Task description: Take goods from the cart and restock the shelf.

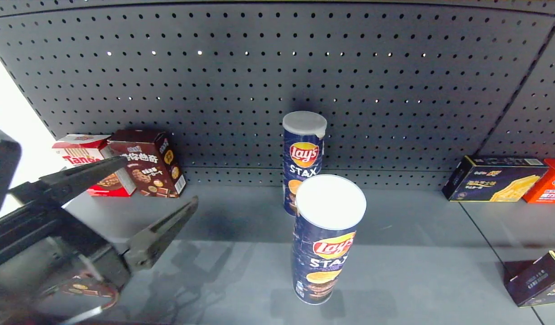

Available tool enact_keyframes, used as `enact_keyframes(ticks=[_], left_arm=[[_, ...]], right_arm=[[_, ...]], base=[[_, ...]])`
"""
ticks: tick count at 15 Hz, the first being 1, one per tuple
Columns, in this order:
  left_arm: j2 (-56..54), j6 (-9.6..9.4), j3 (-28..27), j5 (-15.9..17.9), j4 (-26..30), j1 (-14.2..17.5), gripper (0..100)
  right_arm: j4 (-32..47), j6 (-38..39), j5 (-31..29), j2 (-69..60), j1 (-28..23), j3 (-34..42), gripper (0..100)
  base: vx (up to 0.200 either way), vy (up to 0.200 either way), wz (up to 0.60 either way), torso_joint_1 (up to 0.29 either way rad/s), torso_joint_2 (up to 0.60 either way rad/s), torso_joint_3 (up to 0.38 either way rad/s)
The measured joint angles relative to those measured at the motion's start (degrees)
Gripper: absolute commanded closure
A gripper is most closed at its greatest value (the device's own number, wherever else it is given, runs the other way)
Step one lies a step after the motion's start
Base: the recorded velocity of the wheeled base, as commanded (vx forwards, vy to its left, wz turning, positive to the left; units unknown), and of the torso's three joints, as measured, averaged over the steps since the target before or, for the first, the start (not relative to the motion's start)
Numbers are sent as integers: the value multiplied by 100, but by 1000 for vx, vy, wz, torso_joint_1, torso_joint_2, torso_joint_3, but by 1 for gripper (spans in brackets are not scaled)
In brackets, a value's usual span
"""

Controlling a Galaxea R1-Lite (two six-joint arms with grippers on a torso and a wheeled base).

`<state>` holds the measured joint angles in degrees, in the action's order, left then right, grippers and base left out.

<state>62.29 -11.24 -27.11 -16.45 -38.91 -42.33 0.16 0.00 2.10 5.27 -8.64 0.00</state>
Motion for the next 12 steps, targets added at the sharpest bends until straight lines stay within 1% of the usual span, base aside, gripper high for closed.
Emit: enact_keyframes(ticks=[2, 3, 5, 6, 8, 9, 10, 12], left_arm=[[-720, -123, 394, 2, 2, -207, 0], [-1081, -189, 578, 6, 10, -260, 0], [-1877, -266, 1108, 11, 21, -183, 0], [-2313, -288, 1521, 13, 11, 2, 0], [-3040, -310, 2194, 20, 16, 571, 0], [-3350, -316, 2411, 17, 62, 851, 0], [-3636, -323, 2554, 20, 235, 1185, 0], [-4047, -329, 2665, 22, 735, 1771, 0]], right_arm=[[2, 0, 0, 0, 2, 0, 0], [2, 0, 0, 0, 2, 0, 0], [2, 0, 0, 0, 7, 0, 0], [2, 0, 0, 0, 5, 0, 0], [2, 0, 0, 0, 2, 0, 0], [2, 0, 0, 0, 2, 0, 0], [2, 0, 0, 0, 2, 0, 0], [2, 0, 0, 0, 5, 0, 0]], base=[[0, 0, 0, 0, 0, 0], [0, 0, 0, 0, 0, 0], [0, 0, 0, 0, 0, 0], [0, 0, 0, 0, 0, 0], [0, 0, 0, 0, 0, 0], [0, 0, 0, 0, 0, 0], [0, 0, 0, 0, 0, 0], [0, 0, 0, 0, 0, 0]])
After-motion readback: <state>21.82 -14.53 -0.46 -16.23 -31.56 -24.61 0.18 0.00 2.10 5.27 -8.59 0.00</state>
